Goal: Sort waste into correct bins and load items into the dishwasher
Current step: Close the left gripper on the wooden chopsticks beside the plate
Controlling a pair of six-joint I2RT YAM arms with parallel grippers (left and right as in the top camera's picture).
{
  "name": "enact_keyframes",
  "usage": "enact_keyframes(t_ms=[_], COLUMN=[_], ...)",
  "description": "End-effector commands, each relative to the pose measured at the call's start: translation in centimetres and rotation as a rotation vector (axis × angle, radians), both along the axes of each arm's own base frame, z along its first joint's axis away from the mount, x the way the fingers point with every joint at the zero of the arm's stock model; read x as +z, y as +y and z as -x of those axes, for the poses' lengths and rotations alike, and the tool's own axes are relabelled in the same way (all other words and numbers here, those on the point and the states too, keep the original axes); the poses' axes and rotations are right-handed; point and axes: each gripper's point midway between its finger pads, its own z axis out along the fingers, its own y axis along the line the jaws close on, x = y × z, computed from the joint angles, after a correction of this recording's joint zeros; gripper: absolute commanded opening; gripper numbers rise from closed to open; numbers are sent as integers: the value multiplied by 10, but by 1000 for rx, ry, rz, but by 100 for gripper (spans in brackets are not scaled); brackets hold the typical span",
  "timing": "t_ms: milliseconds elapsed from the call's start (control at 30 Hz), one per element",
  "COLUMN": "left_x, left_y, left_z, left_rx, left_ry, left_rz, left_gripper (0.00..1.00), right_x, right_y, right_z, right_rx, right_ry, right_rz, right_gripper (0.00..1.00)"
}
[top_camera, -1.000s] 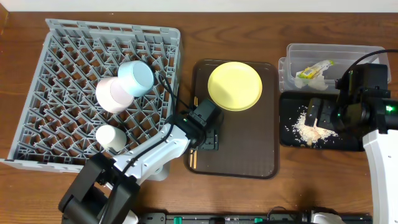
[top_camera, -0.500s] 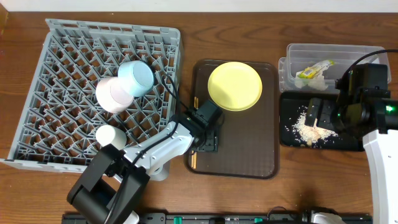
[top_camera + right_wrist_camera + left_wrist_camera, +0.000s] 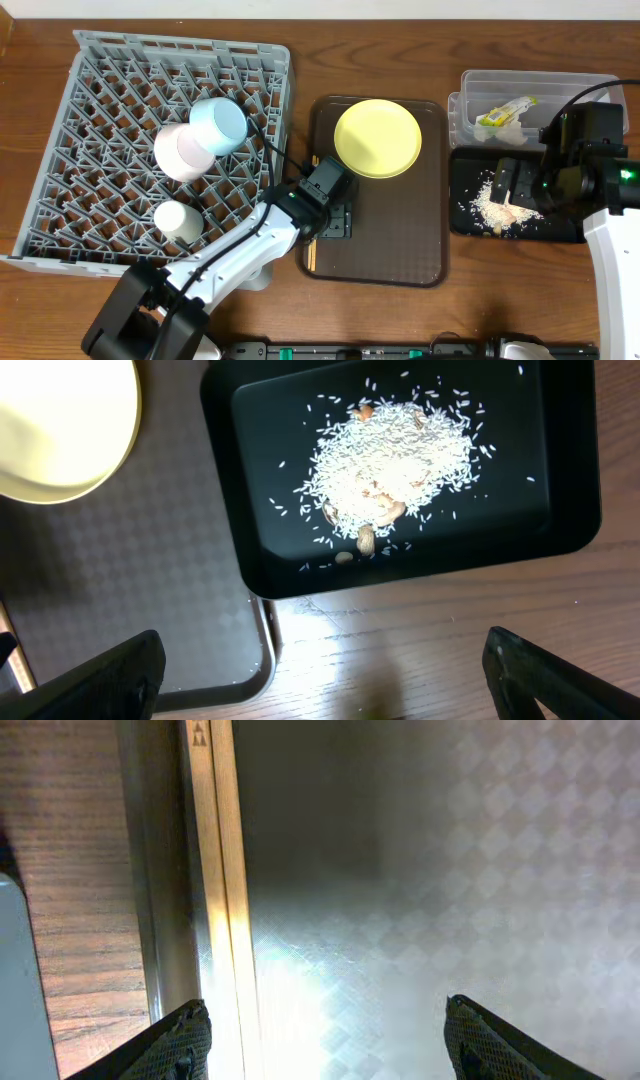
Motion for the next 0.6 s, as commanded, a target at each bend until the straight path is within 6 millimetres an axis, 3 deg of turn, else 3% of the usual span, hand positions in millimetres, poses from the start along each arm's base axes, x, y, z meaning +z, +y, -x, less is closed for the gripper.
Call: enact_keyframes(t_ms=[0, 367, 567], left_x=[-1, -30, -33], left_y=[-2, -12, -9], left_z=[-4, 1, -1], left_rx=[-15, -48, -43], left_ry=[-19, 19, 14], left_rz=[-19, -52, -72], left_gripper=[75, 75, 75], right_x=[4, 4, 4], right_y=[-2, -2, -2], right_z=[-1, 0, 0], right_rx=[-13, -13, -13], right_ry=[-13, -6, -5], right_rz=[4, 3, 3], right_gripper=[99, 99, 99])
